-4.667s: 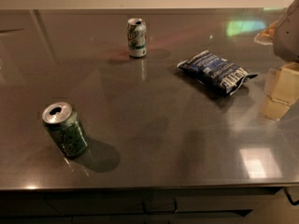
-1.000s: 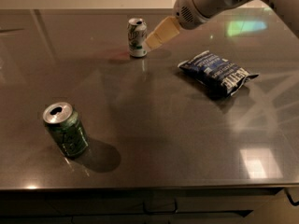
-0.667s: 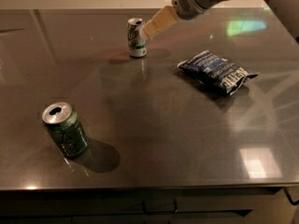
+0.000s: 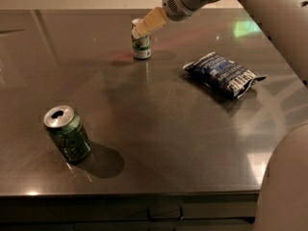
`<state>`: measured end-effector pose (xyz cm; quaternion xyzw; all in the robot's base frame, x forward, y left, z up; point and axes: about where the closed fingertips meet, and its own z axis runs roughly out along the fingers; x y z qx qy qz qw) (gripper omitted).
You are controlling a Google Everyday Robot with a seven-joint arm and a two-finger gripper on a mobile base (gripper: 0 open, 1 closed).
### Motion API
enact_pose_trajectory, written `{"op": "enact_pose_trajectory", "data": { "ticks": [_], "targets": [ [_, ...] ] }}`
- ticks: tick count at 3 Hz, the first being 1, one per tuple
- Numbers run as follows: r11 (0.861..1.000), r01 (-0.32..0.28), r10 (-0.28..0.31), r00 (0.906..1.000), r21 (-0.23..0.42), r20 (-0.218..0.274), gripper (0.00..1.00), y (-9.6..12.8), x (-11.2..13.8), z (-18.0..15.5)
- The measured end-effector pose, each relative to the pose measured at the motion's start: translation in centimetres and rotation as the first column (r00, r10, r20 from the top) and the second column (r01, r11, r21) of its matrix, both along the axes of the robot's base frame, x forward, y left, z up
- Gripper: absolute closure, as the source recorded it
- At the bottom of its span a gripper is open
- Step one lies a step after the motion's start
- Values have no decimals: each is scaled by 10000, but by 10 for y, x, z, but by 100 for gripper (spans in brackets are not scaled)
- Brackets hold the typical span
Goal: Pick 7up can
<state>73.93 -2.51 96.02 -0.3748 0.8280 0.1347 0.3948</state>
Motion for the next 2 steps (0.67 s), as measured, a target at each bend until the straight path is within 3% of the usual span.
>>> {"op": "enact_pose_trajectory", "data": {
  "ticks": [2],
  "targets": [
    [9997, -171, 173, 9998, 180, -79, 0, 26, 19, -60]
  ]
}}
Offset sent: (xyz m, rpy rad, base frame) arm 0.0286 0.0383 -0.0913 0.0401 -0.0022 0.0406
